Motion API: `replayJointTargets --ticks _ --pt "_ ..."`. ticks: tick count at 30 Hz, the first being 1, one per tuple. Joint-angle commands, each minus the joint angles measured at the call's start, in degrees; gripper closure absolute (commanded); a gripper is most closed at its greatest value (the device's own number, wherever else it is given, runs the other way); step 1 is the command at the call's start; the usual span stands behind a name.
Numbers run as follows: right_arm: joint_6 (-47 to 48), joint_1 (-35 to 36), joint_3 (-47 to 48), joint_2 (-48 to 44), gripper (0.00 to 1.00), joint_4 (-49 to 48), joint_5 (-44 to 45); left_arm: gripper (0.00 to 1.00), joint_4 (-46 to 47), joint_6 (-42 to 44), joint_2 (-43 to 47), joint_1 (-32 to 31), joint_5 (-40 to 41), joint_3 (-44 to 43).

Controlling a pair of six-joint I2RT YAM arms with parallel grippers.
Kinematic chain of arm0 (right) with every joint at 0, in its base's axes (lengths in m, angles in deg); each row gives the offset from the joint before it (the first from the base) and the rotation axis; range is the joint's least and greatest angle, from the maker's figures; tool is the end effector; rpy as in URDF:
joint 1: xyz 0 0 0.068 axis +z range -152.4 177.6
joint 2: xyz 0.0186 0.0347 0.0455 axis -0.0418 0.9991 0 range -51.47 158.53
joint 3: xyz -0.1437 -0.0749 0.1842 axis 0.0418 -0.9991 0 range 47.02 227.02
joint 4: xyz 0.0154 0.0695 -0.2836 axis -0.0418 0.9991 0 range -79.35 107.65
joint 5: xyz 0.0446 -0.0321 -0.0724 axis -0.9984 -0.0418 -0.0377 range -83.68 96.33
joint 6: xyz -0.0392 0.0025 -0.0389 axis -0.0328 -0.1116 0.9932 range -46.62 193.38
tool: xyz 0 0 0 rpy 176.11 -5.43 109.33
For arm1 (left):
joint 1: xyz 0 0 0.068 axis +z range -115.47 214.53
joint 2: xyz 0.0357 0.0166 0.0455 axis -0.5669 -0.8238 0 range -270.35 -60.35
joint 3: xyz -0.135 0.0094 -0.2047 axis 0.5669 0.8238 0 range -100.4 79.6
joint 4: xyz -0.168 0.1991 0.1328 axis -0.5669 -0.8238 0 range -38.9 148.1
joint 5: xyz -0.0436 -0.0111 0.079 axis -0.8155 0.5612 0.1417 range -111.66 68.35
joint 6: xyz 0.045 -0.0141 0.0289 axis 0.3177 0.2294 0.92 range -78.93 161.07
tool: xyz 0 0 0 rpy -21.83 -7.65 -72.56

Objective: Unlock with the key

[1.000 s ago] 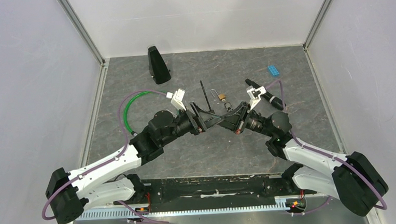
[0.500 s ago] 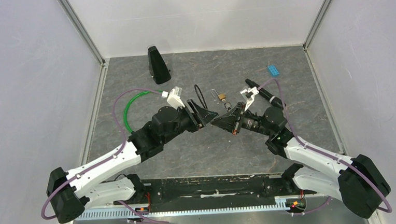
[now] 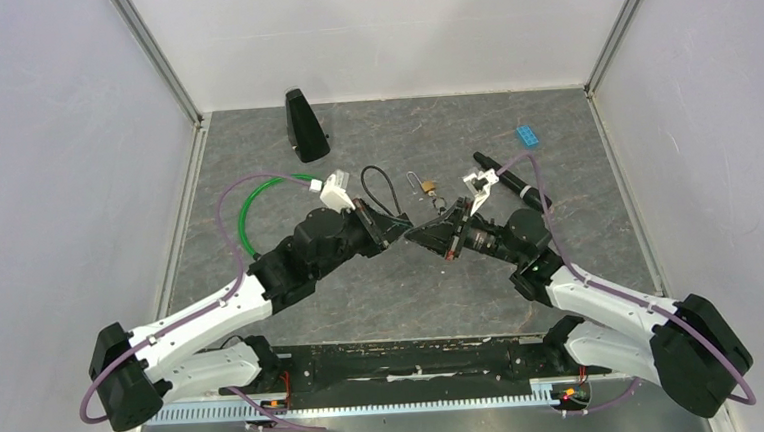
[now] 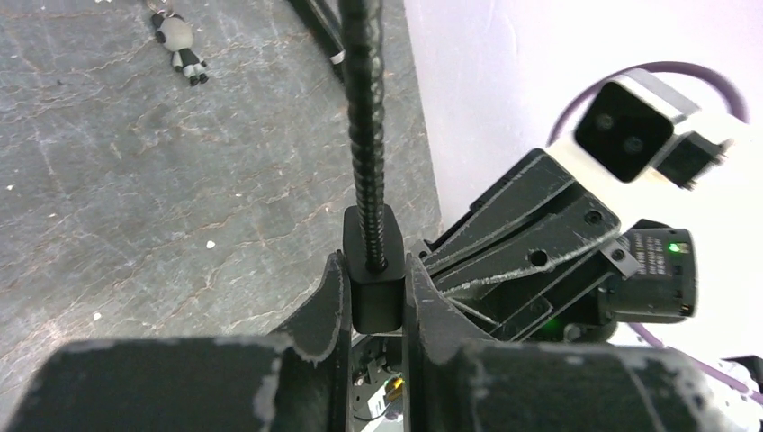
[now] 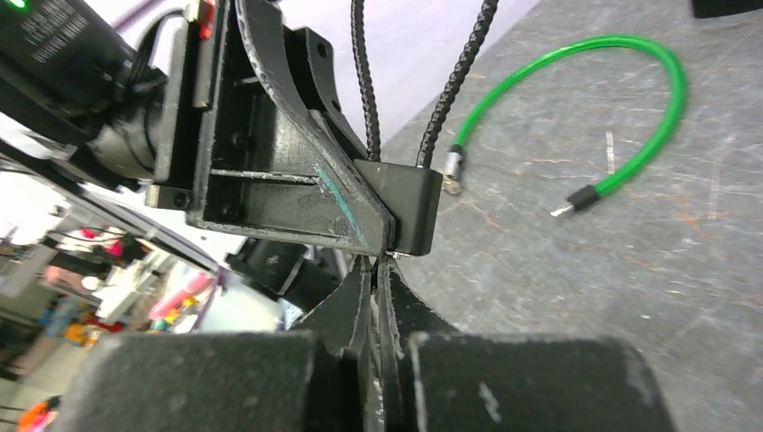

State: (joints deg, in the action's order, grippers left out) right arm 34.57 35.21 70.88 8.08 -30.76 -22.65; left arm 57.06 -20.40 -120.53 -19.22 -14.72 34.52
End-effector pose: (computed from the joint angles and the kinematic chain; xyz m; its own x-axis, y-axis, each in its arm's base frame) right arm 0.2010 0.1777 0.2137 -0.5122 0.2974 -0.8057 -0.7631 0.2729 0.5859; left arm 0.1774 -0.2342 0.2725 -0.7216 -0.4907 -0.4884 0.2053 0.5220 -0.8279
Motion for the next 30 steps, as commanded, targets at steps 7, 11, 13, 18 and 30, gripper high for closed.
replayJointTargets --ticks 7,11,13,18,30 --pt "-21.39 -0.34 -5.78 4.61 1.0 -30.94 -2.7 0.98 27.11 -2.55 6.82 -0.21 -3.5 11.65" --pt "-26.95 -0.28 -7.29 6.51 1.0 -36.79 -2.66 0.98 35.42 -2.69 7.57 -0.21 -4.7 14.61" --pt "-28.95 -0.34 -7.79 7.18 1.0 -38.37 -2.6 0.98 38.25 -2.69 7.8 -0.18 -4.85 15.7" --pt "-32.21 -0.34 -9.29 8.12 1.0 -41.64 -1.98 0.98 41.27 -2.73 7.8 -0.22 -5.03 16.36" --pt "-24.73 -5.51 -10.71 0.71 0.49 -30.75 -3.94 0.98 32.0 -0.58 12.73 1.0 -3.7 16.47"
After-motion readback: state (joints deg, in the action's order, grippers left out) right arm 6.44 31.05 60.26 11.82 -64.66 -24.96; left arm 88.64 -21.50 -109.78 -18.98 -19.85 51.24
